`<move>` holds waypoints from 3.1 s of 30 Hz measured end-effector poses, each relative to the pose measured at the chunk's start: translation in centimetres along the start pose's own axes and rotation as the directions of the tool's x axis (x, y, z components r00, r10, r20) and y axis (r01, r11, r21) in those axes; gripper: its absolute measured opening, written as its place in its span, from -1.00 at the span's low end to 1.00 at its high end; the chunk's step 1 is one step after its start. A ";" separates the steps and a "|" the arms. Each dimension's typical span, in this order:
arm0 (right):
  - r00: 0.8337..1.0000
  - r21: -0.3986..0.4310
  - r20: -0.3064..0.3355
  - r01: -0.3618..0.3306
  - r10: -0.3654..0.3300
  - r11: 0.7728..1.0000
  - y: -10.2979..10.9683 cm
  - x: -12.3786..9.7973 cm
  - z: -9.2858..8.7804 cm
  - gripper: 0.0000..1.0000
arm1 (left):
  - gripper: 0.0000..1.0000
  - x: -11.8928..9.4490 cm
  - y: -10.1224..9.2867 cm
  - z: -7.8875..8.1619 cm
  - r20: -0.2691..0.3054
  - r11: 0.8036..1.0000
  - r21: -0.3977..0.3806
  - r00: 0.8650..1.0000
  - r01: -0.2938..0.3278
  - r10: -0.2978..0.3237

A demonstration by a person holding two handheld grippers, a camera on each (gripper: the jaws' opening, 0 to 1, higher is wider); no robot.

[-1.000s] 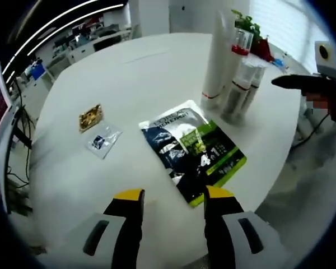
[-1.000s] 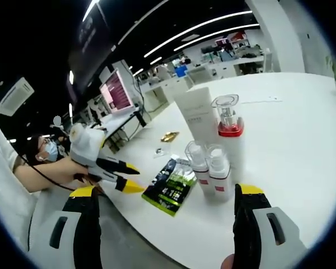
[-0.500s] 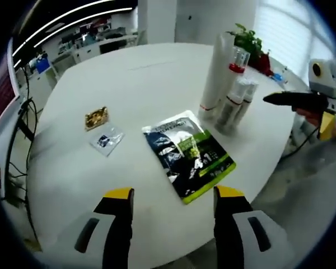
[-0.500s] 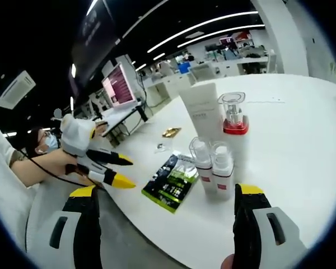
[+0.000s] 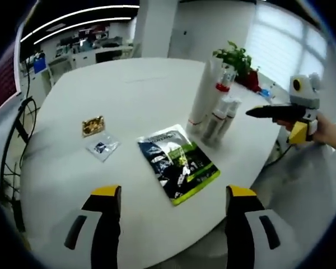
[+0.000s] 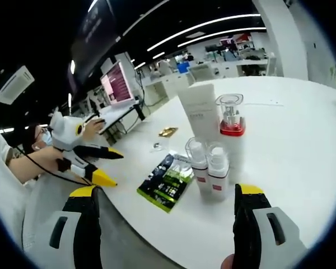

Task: Arrange the skincare products in the storage area until every visible bottle or jar stands upright without overlapping.

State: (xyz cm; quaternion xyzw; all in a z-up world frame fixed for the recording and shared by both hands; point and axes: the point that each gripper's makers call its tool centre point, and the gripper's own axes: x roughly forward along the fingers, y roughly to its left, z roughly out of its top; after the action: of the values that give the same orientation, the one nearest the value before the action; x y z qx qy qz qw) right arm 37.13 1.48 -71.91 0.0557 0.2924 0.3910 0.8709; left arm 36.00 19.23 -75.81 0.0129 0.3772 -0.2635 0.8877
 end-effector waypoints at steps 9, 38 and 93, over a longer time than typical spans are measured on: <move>1.000 0.002 -0.001 0.008 -0.008 1.000 -0.1 -0.1 0.0 0.99 | 0.60 -1.8 0.3 1.3 0.103 1.000 -0.011 0.995 -0.001 0.002; 0.999 -0.016 -0.031 0.009 -0.010 1.000 0.0 0.2 -0.6 0.99 | 0.98 -2.9 1.2 2.1 0.145 0.999 0.018 0.989 -0.033 0.030; 1.000 0.154 0.012 0.023 -0.026 0.988 -1.3 -0.1 -0.5 0.99 | 0.48 10.3 16.5 4.3 -0.049 0.776 -0.344 0.836 -0.529 0.547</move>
State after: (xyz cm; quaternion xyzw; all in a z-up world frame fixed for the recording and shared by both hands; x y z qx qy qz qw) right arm 37.64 0.50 -72.68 0.1220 0.3162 0.3561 0.8708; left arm 52.67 27.72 -82.63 -0.0421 0.3739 0.0707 0.9238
